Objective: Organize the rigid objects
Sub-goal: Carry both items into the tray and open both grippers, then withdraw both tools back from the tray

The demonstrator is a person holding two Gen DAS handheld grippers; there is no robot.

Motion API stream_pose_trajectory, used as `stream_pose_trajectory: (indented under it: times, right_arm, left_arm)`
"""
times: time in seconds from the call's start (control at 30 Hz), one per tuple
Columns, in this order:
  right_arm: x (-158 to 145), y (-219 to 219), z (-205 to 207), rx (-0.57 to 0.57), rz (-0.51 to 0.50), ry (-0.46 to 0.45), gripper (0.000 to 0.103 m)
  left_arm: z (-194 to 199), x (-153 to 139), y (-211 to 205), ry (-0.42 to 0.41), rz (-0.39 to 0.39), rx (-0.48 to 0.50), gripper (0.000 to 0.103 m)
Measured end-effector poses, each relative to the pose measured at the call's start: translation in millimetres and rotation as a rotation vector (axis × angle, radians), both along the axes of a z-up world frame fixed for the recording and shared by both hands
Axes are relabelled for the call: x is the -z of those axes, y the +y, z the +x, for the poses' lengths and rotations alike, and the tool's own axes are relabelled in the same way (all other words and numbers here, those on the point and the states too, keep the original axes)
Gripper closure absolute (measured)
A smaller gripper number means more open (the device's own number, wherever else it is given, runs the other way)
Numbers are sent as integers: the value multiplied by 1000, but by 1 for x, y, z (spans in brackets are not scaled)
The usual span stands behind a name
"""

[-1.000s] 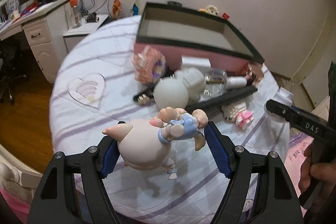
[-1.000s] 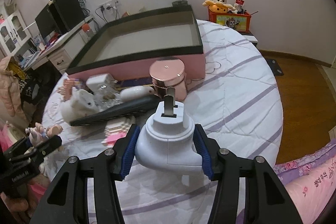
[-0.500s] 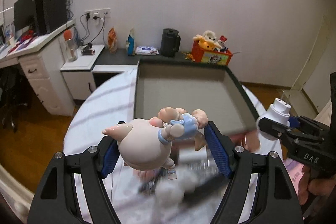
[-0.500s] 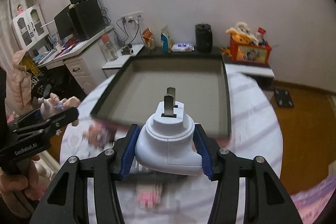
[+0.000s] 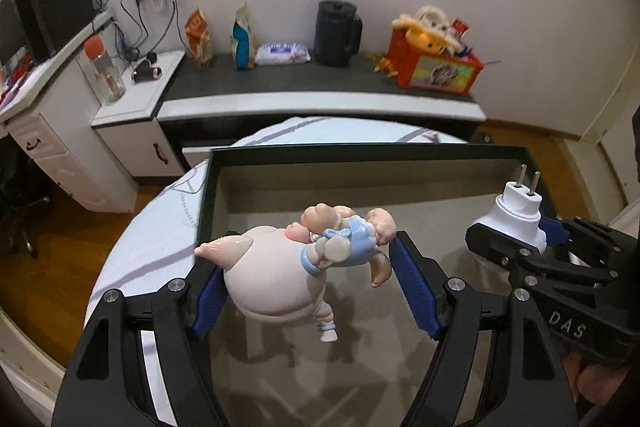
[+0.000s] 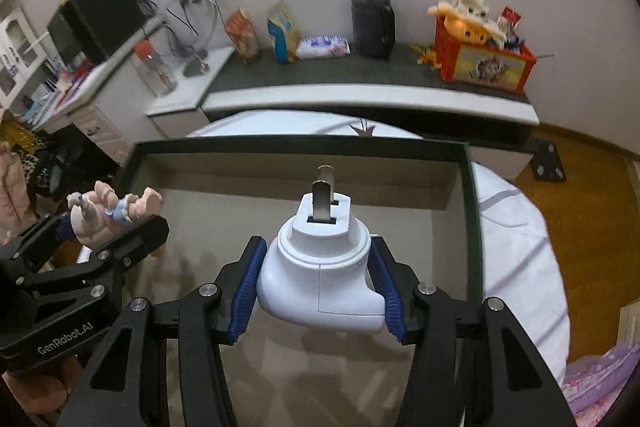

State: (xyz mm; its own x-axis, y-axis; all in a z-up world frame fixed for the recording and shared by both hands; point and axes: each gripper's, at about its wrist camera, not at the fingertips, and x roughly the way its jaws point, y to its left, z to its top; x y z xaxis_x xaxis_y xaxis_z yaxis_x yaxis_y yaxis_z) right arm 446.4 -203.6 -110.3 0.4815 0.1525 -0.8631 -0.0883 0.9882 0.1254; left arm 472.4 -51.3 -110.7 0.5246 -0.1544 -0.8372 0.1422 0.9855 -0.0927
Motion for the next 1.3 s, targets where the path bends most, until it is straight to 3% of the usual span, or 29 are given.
stream_pose_trajectory:
  times: [0.13,0.23,0.47,0.53,0.6,0.77,1.03,1.3]
  right_arm:
    - [15,0,11,10,-25,36,49]
    - [19,0,14,22,-41,31,46]
    - [14,0,12,6,-20,54,33]
    - [9,0,6,5,32,52,23]
    - [-1,1,-3,8,54,34,0]
    - [-35,-6,-35,23,190,-24,0]
    - [-97,-3,-131,29,112,-195,0]
    - [-118,-5,-241,42,56,-305,0]
  left_arm:
    - [12,16,-6,47,32,3,26]
    - [13,18,-11,50,71,-9,18]
    - [-1,-10,2,-13,62,-24,9]
    - [-12,-27,12,-54,48,-48,3]
    - [-25,-45,21,-98,25,-61,1]
    - [-71,-86,41,-191,1,-81,0]
    - [-164,-129,66,-286,-42,-104,0]
    - [-259,-123,77,-323,-73,-111,0]
